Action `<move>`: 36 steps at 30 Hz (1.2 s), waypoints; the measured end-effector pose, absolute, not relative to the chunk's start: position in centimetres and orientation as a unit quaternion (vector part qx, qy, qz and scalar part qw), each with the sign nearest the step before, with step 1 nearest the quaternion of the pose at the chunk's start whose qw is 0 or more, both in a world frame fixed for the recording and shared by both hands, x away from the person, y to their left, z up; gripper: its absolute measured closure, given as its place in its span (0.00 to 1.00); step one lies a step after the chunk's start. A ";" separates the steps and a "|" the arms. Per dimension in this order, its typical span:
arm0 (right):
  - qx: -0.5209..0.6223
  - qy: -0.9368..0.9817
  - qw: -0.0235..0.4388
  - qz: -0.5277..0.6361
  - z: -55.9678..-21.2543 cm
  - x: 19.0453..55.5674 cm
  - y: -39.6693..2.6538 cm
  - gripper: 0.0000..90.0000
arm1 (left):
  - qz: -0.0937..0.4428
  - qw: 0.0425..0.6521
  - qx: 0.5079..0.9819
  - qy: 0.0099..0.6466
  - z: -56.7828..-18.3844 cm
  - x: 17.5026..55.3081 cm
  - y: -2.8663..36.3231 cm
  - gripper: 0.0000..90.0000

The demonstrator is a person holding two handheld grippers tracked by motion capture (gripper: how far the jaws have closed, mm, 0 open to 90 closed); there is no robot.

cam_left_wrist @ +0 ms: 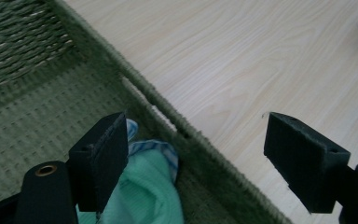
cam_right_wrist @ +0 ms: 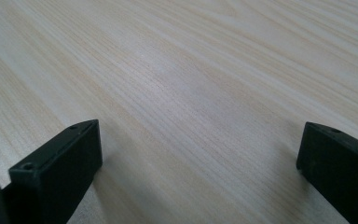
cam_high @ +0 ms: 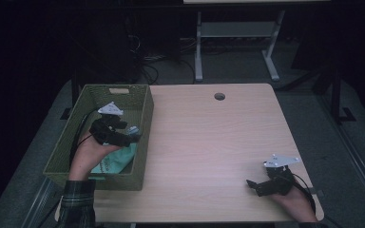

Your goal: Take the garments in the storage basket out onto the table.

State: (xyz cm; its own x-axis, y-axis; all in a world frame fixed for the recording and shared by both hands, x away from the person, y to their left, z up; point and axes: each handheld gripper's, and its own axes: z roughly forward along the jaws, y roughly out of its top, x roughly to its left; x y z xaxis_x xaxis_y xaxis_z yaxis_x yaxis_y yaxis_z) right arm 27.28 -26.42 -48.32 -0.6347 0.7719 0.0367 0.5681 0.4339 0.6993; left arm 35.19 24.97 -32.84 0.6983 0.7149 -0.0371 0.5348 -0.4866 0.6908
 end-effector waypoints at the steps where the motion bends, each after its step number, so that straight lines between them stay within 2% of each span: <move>1: 0.402 0.834 0.146 0.349 -48.3 27.3 -26.4 0.00 | 0.132 0.349 0.851 0.369 -32.8 35.2 25.2 0.24; 10: 0.400 0.834 0.147 0.349 -48.3 27.3 -26.4 0.00 | 0.138 0.346 0.846 0.380 -33.2 35.4 26.9 0.24; 17: 0.401 0.834 0.146 0.349 -48.3 27.3 -26.4 0.00 | 0.140 0.328 0.858 0.369 -34.5 36.0 27.7 0.25; 36: 0.401 0.834 0.146 0.349 -48.3 27.3 -26.4 0.00 | 0.135 0.296 0.863 0.387 -38.0 37.2 29.6 0.27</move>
State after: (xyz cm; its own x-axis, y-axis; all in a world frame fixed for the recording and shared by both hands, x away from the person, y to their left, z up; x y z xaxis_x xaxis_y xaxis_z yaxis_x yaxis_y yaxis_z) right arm 27.28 -26.43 -48.32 -0.6350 0.7717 0.0359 0.5676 0.4345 0.6992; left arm 37.22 29.63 -38.00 0.6643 0.7474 0.0032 0.5877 -0.5250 0.6157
